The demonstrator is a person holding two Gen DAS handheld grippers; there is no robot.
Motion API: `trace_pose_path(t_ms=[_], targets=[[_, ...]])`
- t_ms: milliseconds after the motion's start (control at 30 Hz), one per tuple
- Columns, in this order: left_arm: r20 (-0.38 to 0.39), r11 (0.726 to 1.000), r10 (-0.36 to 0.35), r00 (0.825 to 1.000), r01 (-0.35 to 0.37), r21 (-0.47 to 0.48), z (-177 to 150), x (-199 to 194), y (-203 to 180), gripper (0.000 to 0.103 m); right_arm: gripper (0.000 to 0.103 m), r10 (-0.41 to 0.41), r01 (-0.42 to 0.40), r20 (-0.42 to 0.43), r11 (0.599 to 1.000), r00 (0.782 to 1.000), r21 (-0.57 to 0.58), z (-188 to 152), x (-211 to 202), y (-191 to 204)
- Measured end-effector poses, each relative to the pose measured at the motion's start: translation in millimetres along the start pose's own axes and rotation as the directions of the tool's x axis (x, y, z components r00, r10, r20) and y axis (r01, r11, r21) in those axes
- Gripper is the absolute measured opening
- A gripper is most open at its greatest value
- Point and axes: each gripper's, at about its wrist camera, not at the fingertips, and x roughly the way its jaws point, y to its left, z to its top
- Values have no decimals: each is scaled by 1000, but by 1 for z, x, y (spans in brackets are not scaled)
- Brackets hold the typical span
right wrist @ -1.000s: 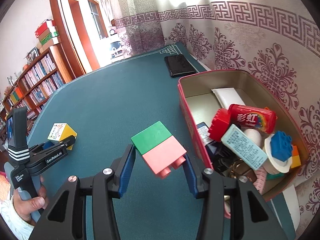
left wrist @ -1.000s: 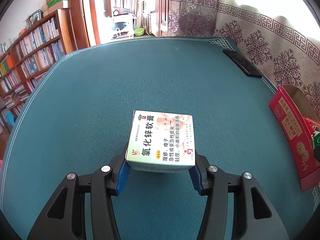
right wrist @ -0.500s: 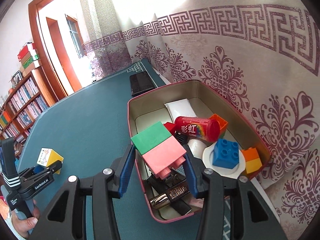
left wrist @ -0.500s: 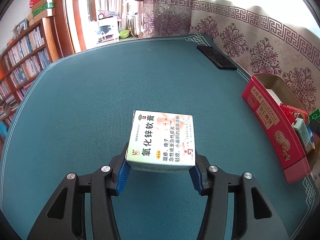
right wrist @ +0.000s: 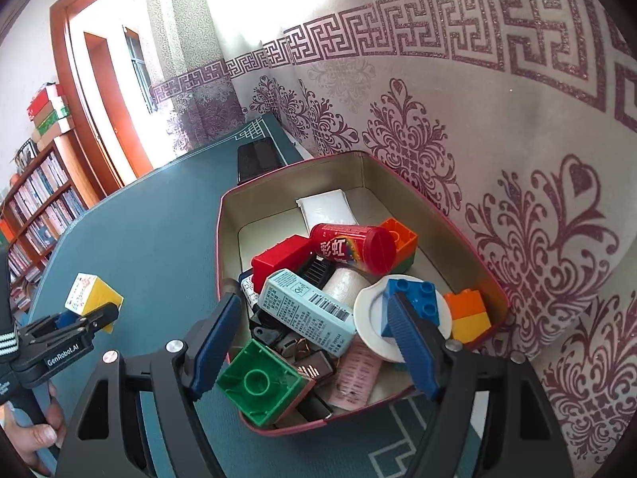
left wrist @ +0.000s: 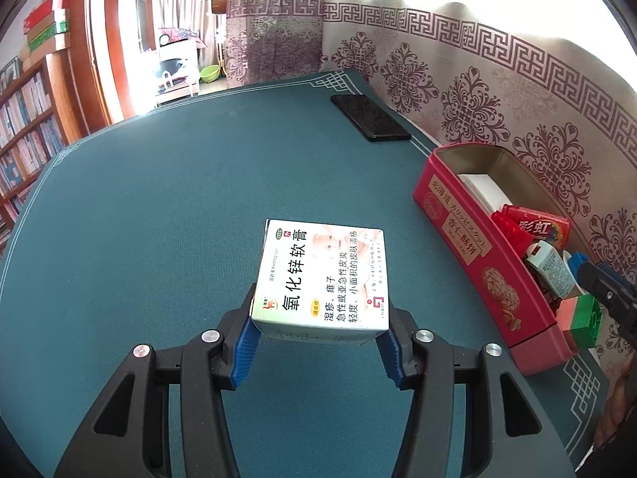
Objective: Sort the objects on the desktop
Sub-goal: 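Carry the ointment box and green-pink block into the red tin and release both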
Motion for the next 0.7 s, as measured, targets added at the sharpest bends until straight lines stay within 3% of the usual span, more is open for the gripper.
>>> trace_pose_path(t_ms=[233, 433, 700], targets=[[10, 993, -101, 995, 100, 56, 6, 2, -35, 55, 79, -32, 33, 22, 999, 999, -20, -12, -11, -12], [27, 982, -167, 986, 164, 94, 18, 1, -64, 55, 79, -71, 80, 98, 993, 993, -90, -18, -25, -9], [26, 962, -245, 969, 240, 128, 36, -1, -98, 55, 80, -51, 57, 111, 997, 993, -50, -21, -28, -22]])
